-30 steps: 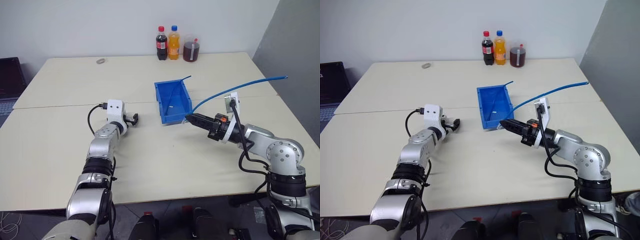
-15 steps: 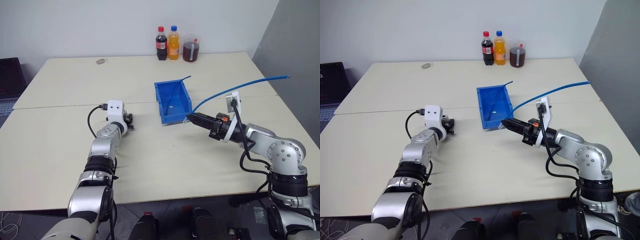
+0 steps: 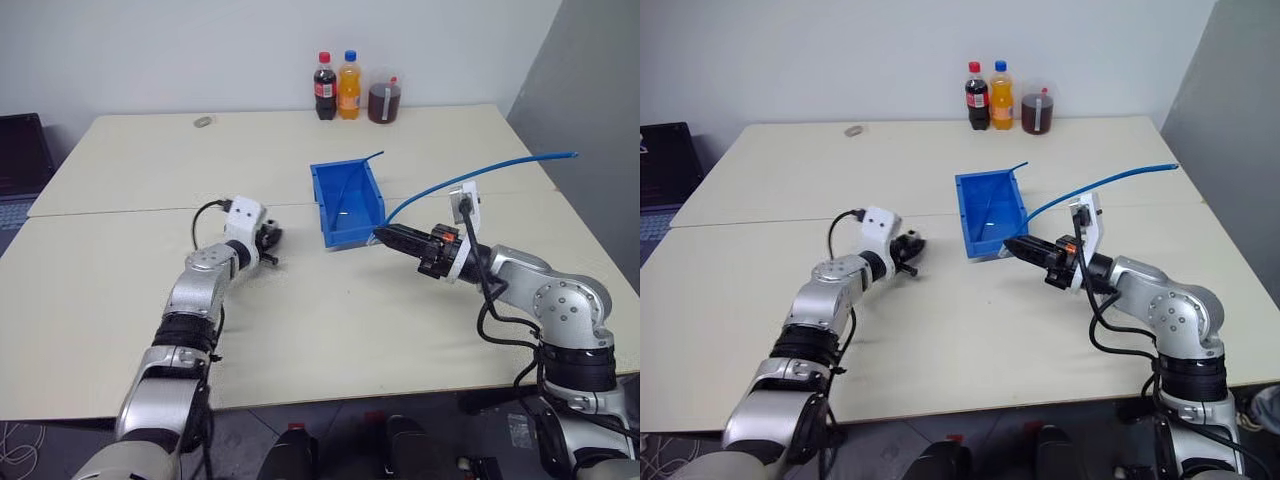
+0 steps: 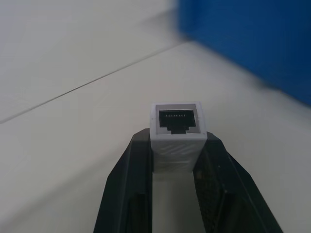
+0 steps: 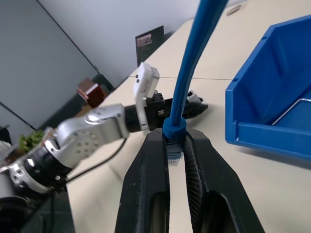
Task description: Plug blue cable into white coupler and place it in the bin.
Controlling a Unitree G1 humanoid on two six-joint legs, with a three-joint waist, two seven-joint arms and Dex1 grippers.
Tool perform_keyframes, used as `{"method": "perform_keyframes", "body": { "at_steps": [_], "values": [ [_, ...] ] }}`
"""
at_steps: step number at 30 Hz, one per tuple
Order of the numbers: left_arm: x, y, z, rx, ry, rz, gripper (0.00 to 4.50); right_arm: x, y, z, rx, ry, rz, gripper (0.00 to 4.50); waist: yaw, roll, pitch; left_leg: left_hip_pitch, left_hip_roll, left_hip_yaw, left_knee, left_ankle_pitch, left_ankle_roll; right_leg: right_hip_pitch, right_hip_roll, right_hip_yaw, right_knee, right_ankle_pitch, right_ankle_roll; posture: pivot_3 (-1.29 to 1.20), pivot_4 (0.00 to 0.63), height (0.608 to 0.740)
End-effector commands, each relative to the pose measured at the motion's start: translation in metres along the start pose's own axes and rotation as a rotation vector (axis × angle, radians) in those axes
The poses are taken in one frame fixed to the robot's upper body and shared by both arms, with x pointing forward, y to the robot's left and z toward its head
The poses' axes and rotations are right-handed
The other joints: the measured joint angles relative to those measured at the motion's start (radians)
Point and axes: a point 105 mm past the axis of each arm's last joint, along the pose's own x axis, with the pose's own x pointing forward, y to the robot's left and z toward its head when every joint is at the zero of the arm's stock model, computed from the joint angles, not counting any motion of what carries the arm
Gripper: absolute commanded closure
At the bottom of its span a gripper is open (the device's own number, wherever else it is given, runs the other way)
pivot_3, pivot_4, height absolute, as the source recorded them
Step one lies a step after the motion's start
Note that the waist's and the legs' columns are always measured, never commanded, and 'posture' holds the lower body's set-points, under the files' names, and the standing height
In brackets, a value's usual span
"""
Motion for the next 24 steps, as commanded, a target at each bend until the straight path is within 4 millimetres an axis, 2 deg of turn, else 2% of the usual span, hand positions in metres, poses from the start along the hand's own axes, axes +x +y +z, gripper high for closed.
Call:
{"method": "perform_keyframes", "body": {
  "at_steps": [1, 4, 6, 9, 12, 16, 24],
  "values": [
    [-0.011, -0.054, 0.019, 0.115, -0.061, -0.383, 3.7, 0.008, 0.008, 0.017, -0.137, -0.017, 0.04, 4.32, -0.001, 0.0, 0.0, 0.0, 0.0, 0.0, 0.0, 0.0, 0.0, 0.0, 0.0, 0.0, 0.0, 0.0, 0.0, 0.0, 0.15, 0.74],
    [-0.014, -0.077, 0.011, 0.197, -0.045, -0.538, 3.7, 0.013, 0.008, 0.013, -0.189, 0.016, 0.054, 4.32, 0.0, 0.0, 0.0, 0.0, 0.001, -0.001, 0.0, -0.001, 0.001, 0.0, 0.0, -0.001, 0.0, 0.0, 0.0, 0.0, 0.15, 0.74],
    [-0.013, -0.086, 0.009, 0.218, -0.059, -0.593, 3.7, 0.016, 0.009, 0.009, -0.238, 0.046, 0.072, 4.32, 0.0, 0.0, 0.0, 0.0, 0.001, -0.001, 0.0, -0.002, 0.003, 0.0, 0.0, -0.001, 0.0, 0.0, 0.0, 0.0, 0.15, 0.74],
    [-0.004, -0.093, -0.002, 0.233, -0.073, -0.631, 3.7, 0.02, 0.013, -0.016, -0.347, 0.14, 0.13, 4.32, 0.001, 0.0, 0.0, 0.0, 0.001, -0.001, 0.001, -0.002, 0.004, 0.0, 0.0, -0.001, 0.0, 0.0, 0.0, 0.0, 0.15, 0.74],
    [0.002, -0.1, -0.012, 0.249, -0.069, -0.673, 3.7, 0.022, 0.003, -0.038, -0.434, 0.213, 0.148, 4.32, 0.001, 0.0, 0.0, 0.001, 0.0, 0.0, 0.001, -0.002, 0.005, 0.001, 0.0, -0.001, 0.0, 0.0, 0.0, 0.0, 0.15, 0.74],
    [0.007, -0.106, -0.014, 0.248, -0.088, -0.704, 3.7, 0.026, -0.003, -0.051, -0.508, 0.244, 0.177, 4.32, 0.001, -0.001, 0.0, 0.0, 0.0, 0.002, 0.001, -0.003, 0.005, 0.001, 0.0, -0.001, 0.0, 0.0, 0.0, 0.0, 0.15, 0.74],
    [0.01, -0.112, -0.018, 0.241, -0.098, -0.708, 3.7, 0.034, -0.003, -0.073, -0.513, 0.241, 0.212, 4.32, 0.005, -0.001, 0.0, 0.001, 0.0, -0.001, 0.002, -0.003, 0.005, 0.001, 0.0, -0.001, 0.0, 0.0, 0.0, 0.0, 0.15, 0.74]
  ]
}}
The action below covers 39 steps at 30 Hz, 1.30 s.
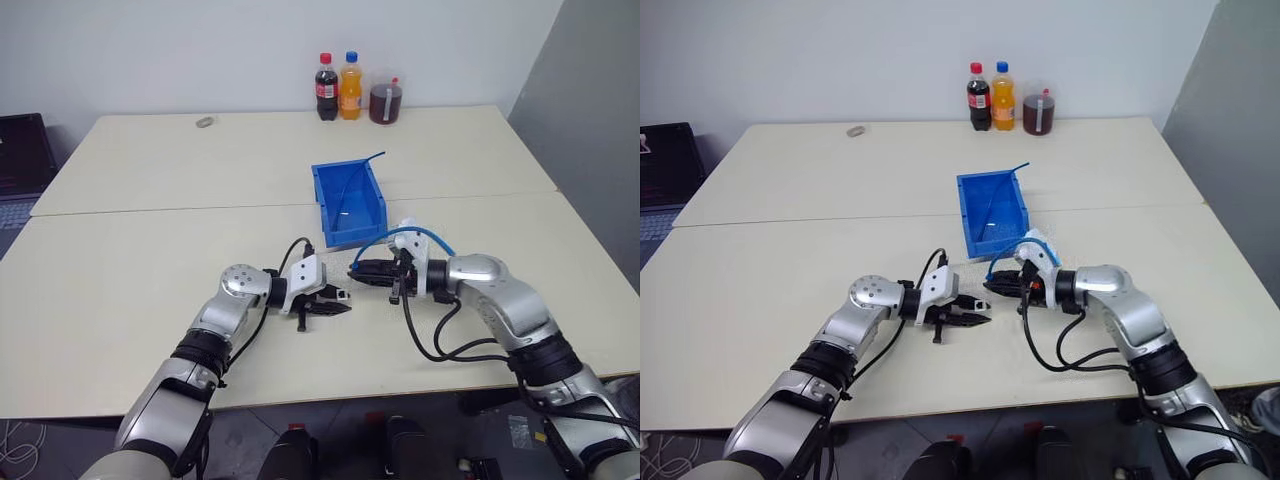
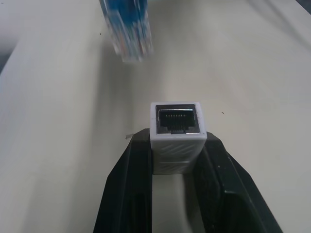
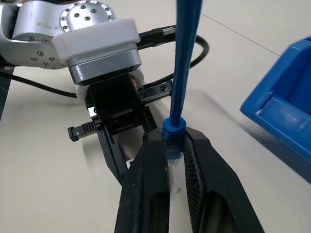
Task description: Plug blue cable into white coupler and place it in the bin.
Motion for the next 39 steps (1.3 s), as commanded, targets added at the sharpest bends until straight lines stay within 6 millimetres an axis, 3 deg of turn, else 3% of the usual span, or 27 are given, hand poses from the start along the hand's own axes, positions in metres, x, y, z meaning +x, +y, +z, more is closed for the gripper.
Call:
{"method": "perform_keyframes", "body": {
  "at_steps": [1, 14, 39],
  "values": [
    [0.002, -0.003, 0.002, 0.002, -0.013, -0.01, 3.7, 0.005, 0.008, 0.004, -0.039, -0.027, 0.04, 4.32, 0.0, 0.0, 0.0, 0.0, 0.0, 0.0, 0.0, 0.0, 0.0, 0.0, 0.0, 0.0, 0.0, 0.0, 0.0, 0.0, 0.15, 0.74],
    [-0.002, -0.005, 0.004, -0.011, -0.022, 0.008, 3.7, 0.015, 0.01, -0.021, -0.104, 0.056, 0.071, 4.32, -0.003, 0.0, 0.0, 0.001, 0.0, 0.0, 0.0, 0.0, 0.0, 0.0, 0.0, 0.0, 0.001, 0.0, 0.0, 0.0, 0.15, 0.74],
    [-0.006, -0.006, 0.008, -0.018, -0.021, 0.006, 3.7, 0.005, -0.007, -0.024, -0.134, 0.106, 0.118, 4.32, -0.005, 0.0, -0.001, 0.002, 0.0, 0.0, 0.0, 0.0, 0.0, 0.0, 0.001, 0.001, 0.001, 0.0, 0.0, 0.0, 0.15, 0.74]
  ]
}}
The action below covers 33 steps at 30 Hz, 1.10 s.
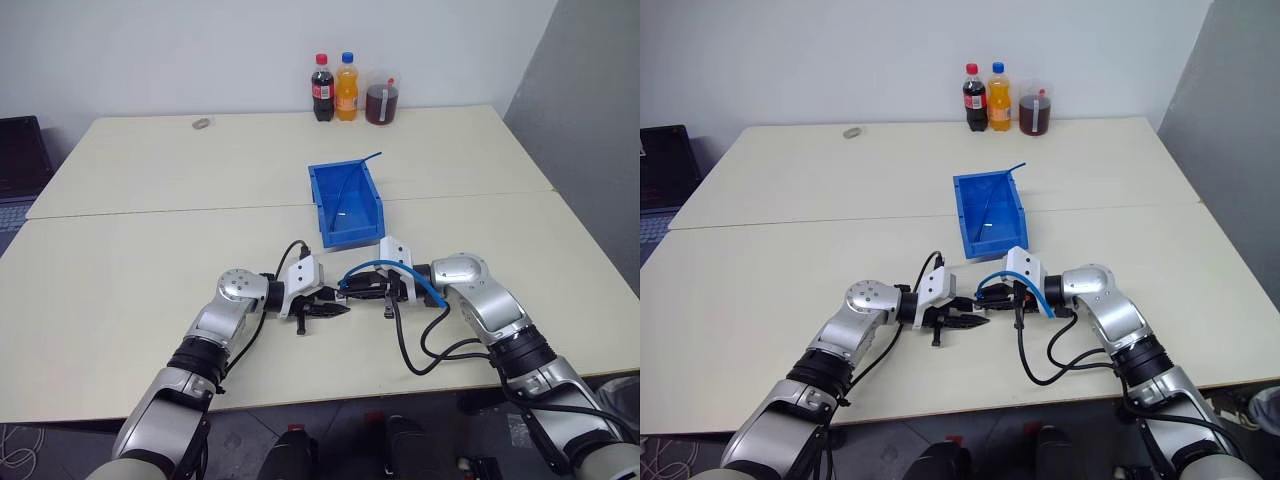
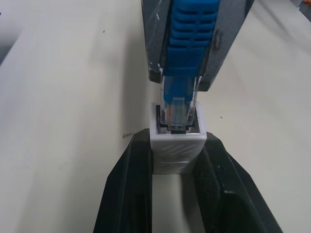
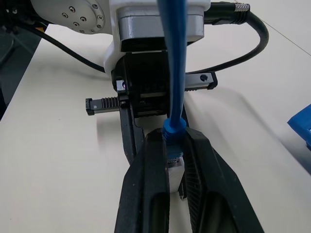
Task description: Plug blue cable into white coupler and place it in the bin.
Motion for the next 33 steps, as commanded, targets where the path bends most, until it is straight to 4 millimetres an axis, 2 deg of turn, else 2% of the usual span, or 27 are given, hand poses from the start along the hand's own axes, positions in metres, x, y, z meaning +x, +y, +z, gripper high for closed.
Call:
{"method": "perform_keyframes", "body": {
  "at_steps": [1, 5, 11, 17, 22, 24, 25, 27, 28, 33],
  "values": [
    [-0.001, -0.002, 0.011, 0.039, -0.024, -0.02, 3.7, -0.008, -0.008, -0.013, 0.024, 0.065, -0.034, 4.32, 0.0, 0.0, 0.0, 0.0, 0.0, 0.0, 0.0, 0.0, 0.0, 0.0, 0.0, 0.0, 0.0, 0.0, 0.0, 0.0, 0.15, 0.74],
    [-0.001, -0.001, 0.012, 0.04, -0.025, -0.017, 3.7, -0.002, -0.001, -0.014, 0.0, 0.072, -0.007, 4.32, 0.0, 0.0, 0.0, 0.0, 0.0, 0.0, 0.0, 0.0, 0.0, 0.0, 0.0, 0.0, 0.0, 0.0, 0.0, 0.0, 0.15, 0.74],
    [-0.001, -0.002, 0.012, 0.041, -0.027, -0.015, 3.7, 0.009, 0.013, -0.028, -0.022, 0.114, 0.037, 4.32, 0.0, 0.0, 0.0, 0.0, 0.0, 0.0, 0.0, 0.0, 0.0, 0.0, 0.0, 0.0, 0.0, 0.0, 0.0, 0.0, 0.15, 0.74],
    [-0.001, -0.001, 0.013, 0.047, -0.032, -0.004, 3.7, 0.006, 0.022, -0.064, 0.012, 0.214, 0.068, 4.32, -0.001, 0.001, -0.003, 0.001, 0.0, 0.0, 0.0, 0.0, 0.0, 0.0, 0.0, 0.0, 0.0, 0.0, 0.0, 0.0, 0.15, 0.74],
    [-0.001, 0.0, 0.013, 0.054, -0.032, 0.005, 3.7, 0.006, 0.021, -0.069, 0.038, 0.206, 0.056, 4.32, -0.001, 0.001, -0.008, 0.002, 0.0, 0.0, 0.0, 0.0, 0.0, 0.002, 0.0, 0.0, 0.0, 0.0, 0.0, 0.0, 0.15, 0.74],
    [-0.003, 0.001, 0.016, 0.055, -0.048, 0.017, 2.99, 0.006, 0.015, -0.061, 0.084, 0.161, 0.018, 4.32, -0.001, 0.001, -0.009, 0.003, 0.0, 0.0, 0.0, 0.0, 0.0, 0.002, 0.001, 0.0, 0.0, 0.0, 0.0, 0.0, 0.15, 0.74],
    [-0.005, 0.002, 0.017, 0.051, -0.054, 0.02, 2.9, 0.006, 0.012, -0.055, 0.117, 0.133, -0.005, 4.32, -0.001, 0.001, -0.009, 0.003, 0.0, 0.0, 0.0, 0.0, 0.0, 0.003, 0.001, 0.0, 0.0, 0.0, 0.0, 0.0, 0.15, 0.74],
    [-0.01, 0.003, 0.02, 0.052, -0.058, 0.033, 2.31, 0.003, 0.002, -0.041, 0.195, 0.065, -0.06, 4.32, 0.0, 0.001, -0.009, 0.006, 0.001, -0.001, 0.0, 0.0, 0.0, 0.007, 0.001, 0.0, 0.0, 0.0, 0.0, 0.0, 0.15, 0.74],
    [-0.013, 0.003, 0.021, 0.055, -0.056, 0.04, 2.16, 0.002, -0.002, -0.034, 0.225, 0.037, -0.08, 4.32, 0.0, 0.001, -0.009, 0.007, 0.001, -0.001, 0.0, 0.0, 0.0, 0.007, 0.001, 0.0, 0.0, 0.0, 0.0, 0.0, 0.15, 0.74],
    [-0.043, 0.016, 0.043, 0.041, -0.088, 0.174, 1.0, -0.011, -0.031, 0.02, 0.508, -0.182, -0.221, 4.32, 0.0, 0.001, -0.008, 0.006, 0.002, -0.002, 0.0, 0.0, 0.0, 0.007, 0.001, -0.001, 0.0, 0.0, 0.0, 0.0, 0.15, 0.74]
  ]
}}
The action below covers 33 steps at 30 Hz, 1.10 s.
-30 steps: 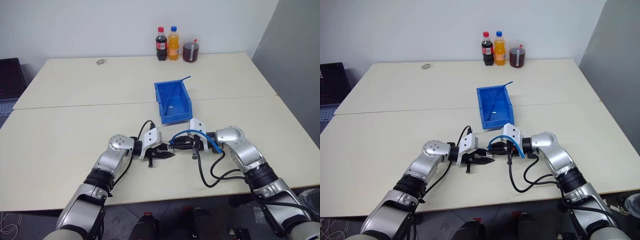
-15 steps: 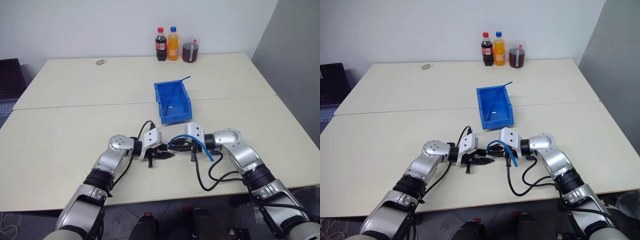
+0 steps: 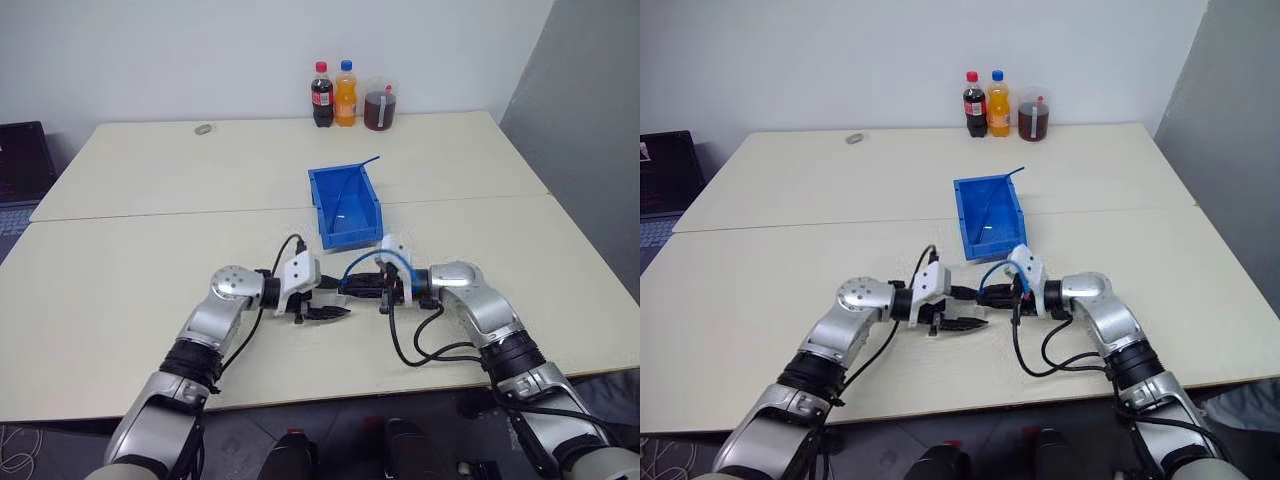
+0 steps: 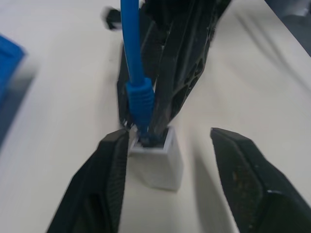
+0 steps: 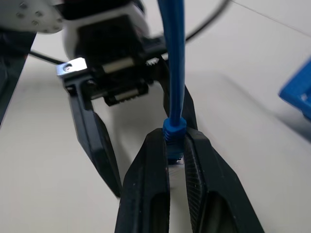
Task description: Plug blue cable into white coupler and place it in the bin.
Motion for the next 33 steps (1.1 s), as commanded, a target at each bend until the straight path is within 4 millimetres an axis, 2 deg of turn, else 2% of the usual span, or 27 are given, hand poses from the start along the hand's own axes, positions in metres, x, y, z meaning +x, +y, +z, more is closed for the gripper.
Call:
{"method": "perform_keyframes", "body": {
  "at_steps": [1, 4, 5, 9, 12, 14, 16, 17, 19, 21, 22, 29, 30, 33],
  "values": [
    [-0.024, 0.01, 0.025, 0.028, -0.045, 0.1, 0.8, -0.008, -0.004, 0.047, 0.198, -0.143, -0.057, 4.32, -0.001, 0.0, 0.0, -0.001, 0.0, 0.0, 0.0, 0.0, 0.0, -0.001, 0.0, 0.0, 0.0, 0.0, 0.0, 0.0, 0.15, 0.74],
    [-0.039, 0.013, 0.033, 0.028, -0.039, 0.185, 0.08, -0.01, -0.011, 0.075, 0.316, -0.194, -0.081, 4.32, -0.002, 0.001, 0.0, -0.006, 0.0, 0.001, 0.0, 0.001, -0.001, -0.008, -0.001, 0.001, 0.002, 0.001, -0.002, 0.0, 0.15, 0.74],
    [-0.044, 0.015, 0.036, 0.025, -0.04, 0.226, 0.08, -0.01, -0.015, 0.084, 0.346, -0.206, -0.092, 4.32, -0.002, 0.001, 0.001, -0.006, 0.0, 0.001, -0.001, 0.002, -0.003, -0.008, -0.001, 0.001, 0.002, 0.001, -0.002, 0.0, 0.15, 0.74],
    [-0.059, 0.018, 0.059, 0.006, -0.104, 0.384, 0.08, -0.006, -0.052, 0.123, 0.509, -0.242, -0.221, 4.32, -0.002, 0.001, 0.001, -0.007, -0.001, 0.002, -0.002, 0.002, -0.003, -0.01, -0.001, 0.002, 0.002, 0.002, -0.003, 0.0, 0.15, 0.74],
    [-0.06, 0.018, 0.065, 0.0, -0.12, 0.462, 0.08, 0.0, -0.073, 0.136, 0.515, -0.239, -0.317, 4.32, 0.003, 0.001, 0.001, -0.007, 0.0, 0.001, -0.002, 0.0, 0.0, -0.009, -0.001, 0.001, 0.001, 0.002, -0.003, 0.0, 0.15, 0.74],
    [-0.063, 0.02, 0.064, -0.005, -0.124, 0.527, 0.08, 0.003, -0.089, 0.135, 0.508, -0.227, -0.405, 4.32, 0.002, 0.001, 0.001, -0.007, -0.001, 0.002, -0.002, 0.0, 0.0, -0.008, -0.001, 0.001, 0.0, 0.002, -0.003, 0.0, 0.15, 0.74],
    [-0.068, 0.025, 0.063, -0.015, -0.128, 0.596, 0.0, 0.007, -0.098, 0.131, 0.509, -0.212, -0.456, 3.65, 0.001, 0.001, 0.001, -0.007, -0.002, 0.004, -0.002, 0.0, 0.0, -0.008, -0.002, 0.002, 0.0, 0.002, -0.003, 0.0, 0.15, 0.74],
    [-0.07, 0.027, 0.064, -0.025, -0.132, 0.624, 0.0, 0.009, -0.1, 0.13, 0.51, -0.207, -0.473, 3.6, 0.001, 0.001, 0.001, -0.007, -0.002, 0.005, -0.002, 0.0, 0.0, -0.008, -0.002, 0.003, 0.0, 0.002, -0.003, 0.0, 0.15, 0.74],
    [-0.072, 0.029, 0.067, -0.023, -0.135, 0.649, 0.0, 0.012, -0.103, 0.128, 0.499, -0.197, -0.49, 2.96, -0.002, 0.001, 0.001, -0.007, -0.002, 0.006, -0.002, 0.0, 0.0, -0.009, -0.002, 0.003, 0.0, 0.002, -0.003, 0.0, 0.15, 0.74],
    [-0.073, 0.03, 0.068, -0.02, -0.135, 0.655, 0.0, 0.012, -0.106, 0.126, 0.479, -0.186, -0.51, 2.59, -0.004, 0.001, 0.001, -0.007, -0.001, 0.006, -0.003, 0.0, 0.0, -0.009, -0.001, 0.003, 0.0, 0.002, -0.003, 0.0, 0.15, 0.74],
    [-0.072, 0.031, 0.068, -0.021, -0.134, 0.656, 0.0, 0.012, -0.107, 0.125, 0.466, -0.184, -0.517, 2.19, -0.005, 0.001, 0.001, -0.008, -0.001, 0.006, -0.003, 0.0, 0.0, -0.01, -0.001, 0.003, 0.0, 0.002, -0.003, 0.0, 0.15, 0.74],
    [-0.072, 0.035, 0.07, -0.038, -0.144, 0.674, 0.0, -0.008, -0.119, 0.131, 0.378, -0.199, -0.577, 0.48, -0.005, 0.001, 0.001, -0.007, -0.001, 0.006, -0.003, 0.0, 0.0, -0.009, -0.001, 0.003, -0.001, 0.002, -0.003, 0.0, 0.15, 0.74],
    [-0.073, 0.037, 0.067, -0.034, -0.118, 0.691, 0.0, -0.012, -0.118, 0.137, 0.353, -0.214, -0.564, 0.26, -0.005, 0.001, 0.001, -0.007, -0.001, 0.006, -0.003, 0.0, 0.0, -0.009, -0.001, 0.003, -0.001, 0.002, -0.003, 0.0, 0.15, 0.74],
    [-0.074, 0.04, 0.06, -0.006, -0.062, 0.704, 0.0, -0.02, -0.116, 0.146, 0.311, -0.231, -0.544, 0.26, -0.007, 0.001, 0.002, -0.008, -0.001, 0.006, -0.003, 0.0, 0.0, -0.009, -0.001, 0.003, -0.001, 0.002, -0.003, 0.0, 0.15, 0.74]
  ]
}}
